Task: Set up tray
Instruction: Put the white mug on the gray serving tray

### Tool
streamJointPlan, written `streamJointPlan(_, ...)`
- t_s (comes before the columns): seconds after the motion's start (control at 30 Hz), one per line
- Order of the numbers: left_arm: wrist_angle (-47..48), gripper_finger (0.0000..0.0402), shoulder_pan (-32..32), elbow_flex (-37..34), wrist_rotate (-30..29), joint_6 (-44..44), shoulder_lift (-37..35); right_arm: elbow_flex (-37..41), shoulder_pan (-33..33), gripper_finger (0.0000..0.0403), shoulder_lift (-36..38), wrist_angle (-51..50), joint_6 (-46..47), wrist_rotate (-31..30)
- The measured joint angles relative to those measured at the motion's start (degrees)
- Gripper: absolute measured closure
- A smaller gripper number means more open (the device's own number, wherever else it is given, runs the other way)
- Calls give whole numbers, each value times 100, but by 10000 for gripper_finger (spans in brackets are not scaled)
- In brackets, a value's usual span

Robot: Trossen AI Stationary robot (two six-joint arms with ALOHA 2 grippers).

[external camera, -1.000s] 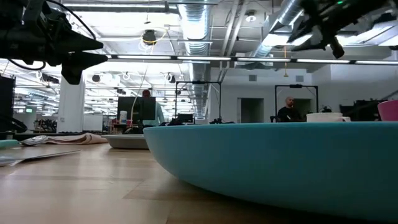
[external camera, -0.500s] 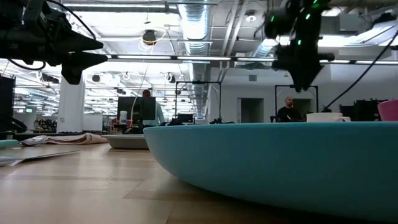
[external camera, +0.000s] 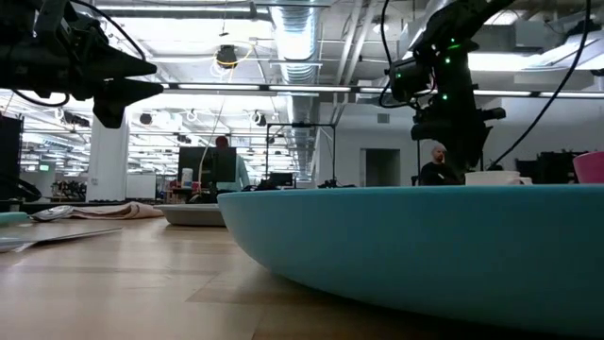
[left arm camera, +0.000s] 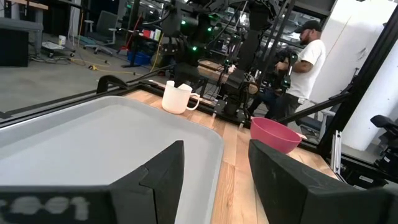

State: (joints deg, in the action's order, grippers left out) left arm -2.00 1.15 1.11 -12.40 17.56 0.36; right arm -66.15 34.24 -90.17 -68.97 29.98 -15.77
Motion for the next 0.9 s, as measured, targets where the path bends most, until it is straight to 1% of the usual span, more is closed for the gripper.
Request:
streamJointPlan(0.13,-1,232,-1,0,0,0,2,0,4,280,4,41,148,184)
streamJointPlan(0.57,0,232,0,1,0,0,2,22,4,280,5,62,434,193)
streamJointPlan(0.7,-1,232,-1,0,0,0,1,256,4,280,7,43,597,192)
streamJointPlan(0.9,0,232,0,0,0,0,2,661,3,280,4,281,764,169)
